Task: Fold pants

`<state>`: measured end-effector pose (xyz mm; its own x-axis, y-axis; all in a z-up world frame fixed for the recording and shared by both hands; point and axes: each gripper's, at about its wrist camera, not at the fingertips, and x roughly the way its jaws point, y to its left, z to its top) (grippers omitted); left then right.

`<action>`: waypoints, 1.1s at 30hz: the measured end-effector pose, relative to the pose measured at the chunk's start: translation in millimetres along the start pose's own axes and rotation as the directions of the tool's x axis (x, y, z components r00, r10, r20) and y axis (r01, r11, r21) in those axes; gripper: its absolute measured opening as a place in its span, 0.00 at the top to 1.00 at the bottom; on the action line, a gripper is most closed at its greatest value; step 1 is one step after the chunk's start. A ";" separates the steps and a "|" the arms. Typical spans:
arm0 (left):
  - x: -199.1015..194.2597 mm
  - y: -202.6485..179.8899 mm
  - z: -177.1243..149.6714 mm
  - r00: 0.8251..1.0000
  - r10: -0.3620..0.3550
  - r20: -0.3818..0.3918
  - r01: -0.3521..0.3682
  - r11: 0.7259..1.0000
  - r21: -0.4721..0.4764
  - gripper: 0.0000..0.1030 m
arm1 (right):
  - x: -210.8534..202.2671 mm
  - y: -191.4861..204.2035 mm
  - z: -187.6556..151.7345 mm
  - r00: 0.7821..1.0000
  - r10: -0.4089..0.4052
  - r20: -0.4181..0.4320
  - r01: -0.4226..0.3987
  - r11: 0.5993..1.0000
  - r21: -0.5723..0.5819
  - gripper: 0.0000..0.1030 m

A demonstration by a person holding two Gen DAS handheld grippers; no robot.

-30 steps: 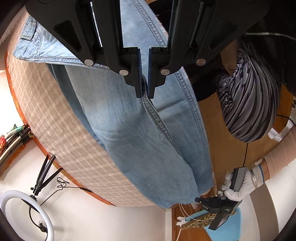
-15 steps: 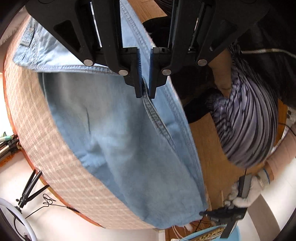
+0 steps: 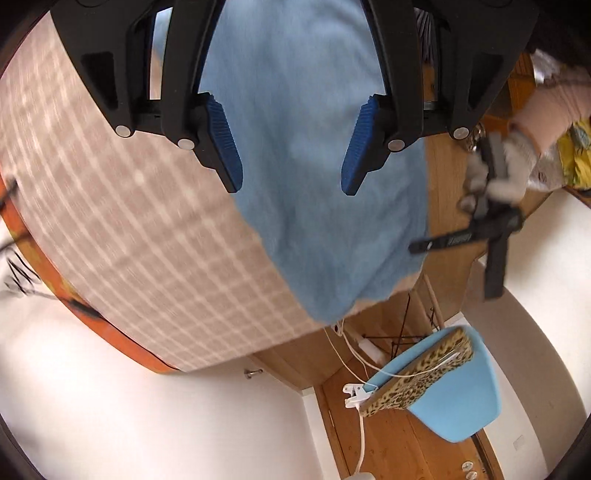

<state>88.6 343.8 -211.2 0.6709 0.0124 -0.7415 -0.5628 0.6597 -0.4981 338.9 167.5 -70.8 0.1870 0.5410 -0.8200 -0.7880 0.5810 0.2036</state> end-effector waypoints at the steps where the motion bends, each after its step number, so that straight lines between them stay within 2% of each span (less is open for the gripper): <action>1: 0.2 0.7 1.6 1.000 0.003 0.005 -0.003 1.000 0.001 0.94 | 17.9 -0.9 15.4 1.000 0.011 -0.006 -0.011 1.000 0.002 0.43; 6: 6.5 8.3 7.1 1.000 -0.006 -0.006 0.006 1.000 -0.011 0.94 | 96.8 1.8 74.8 0.997 0.059 -0.044 -0.057 0.998 0.038 0.43; 11: 8.9 3.8 10.0 1.000 -0.006 0.006 0.006 1.000 0.010 0.94 | 159.9 7.3 102.4 0.992 0.093 -0.081 -0.088 0.994 0.065 0.43; 13: 8.0 -0.8 7.9 1.000 -0.001 0.026 0.000 0.999 0.048 0.95 | 174.5 12.8 105.2 0.992 0.085 -0.093 -0.080 0.995 0.053 0.55; 14: 7.1 -4.3 6.5 0.999 -0.005 0.041 0.002 0.997 0.071 0.97 | 178.9 15.2 105.9 0.992 0.084 -0.099 -0.080 0.996 0.044 0.81; 15: 6.5 -6.7 5.5 0.999 -0.002 0.051 -0.002 0.996 0.087 0.99 | 181.4 19.5 107.3 0.993 0.070 -0.095 -0.067 0.997 0.031 0.92; 18: 0.3 -9.9 4.3 0.997 -0.028 0.075 0.020 0.995 0.097 1.00 | 164.4 32.5 106.8 0.999 0.025 -0.038 -0.027 0.999 -0.047 0.95; 21: -15.4 -17.5 4.1 0.991 -0.059 0.121 0.045 0.992 0.114 1.00 | 134.1 42.8 108.4 0.999 0.015 0.038 -0.012 0.996 -0.086 0.96; 23: -30.0 -21.7 2.3 0.985 -0.075 0.153 0.055 0.990 0.133 1.00 | 112.0 47.2 109.2 0.996 0.041 0.076 -0.034 0.995 -0.091 0.96; 26: -52.2 -13.5 -4.1 0.979 -0.087 0.183 0.068 0.991 0.111 1.00 | 89.9 58.4 109.5 0.988 0.106 0.116 -0.092 0.989 -0.118 0.96; 29: -61.8 5.1 -13.7 0.978 -0.091 0.188 0.079 0.994 0.069 1.00 | 100.5 71.0 109.7 0.990 0.122 0.064 -0.110 0.980 -0.166 0.96; 31: -52.3 14.5 -19.8 0.987 -0.060 0.152 0.052 0.997 0.055 1.00 | 122.2 73.7 108.6 0.998 0.064 0.008 -0.062 0.984 -0.167 0.96; 32: -45.6 21.3 -22.6 0.991 -0.054 0.125 0.050 0.998 0.030 1.00 | 130.0 70.2 106.3 0.999 0.044 -0.013 -0.046 0.986 -0.158 0.91; 33: -41.2 28.7 -22.4 0.993 -0.060 0.103 0.059 0.998 0.004 1.00 | 138.6 66.3 106.1 0.999 0.028 -0.029 -0.031 0.990 -0.140 0.80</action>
<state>34.0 345.4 -205.0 0.7495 0.0506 -0.6601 -0.5198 0.6624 -0.5395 374.8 345.5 -114.2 0.1479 0.5387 -0.8294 -0.8678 0.4730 0.1524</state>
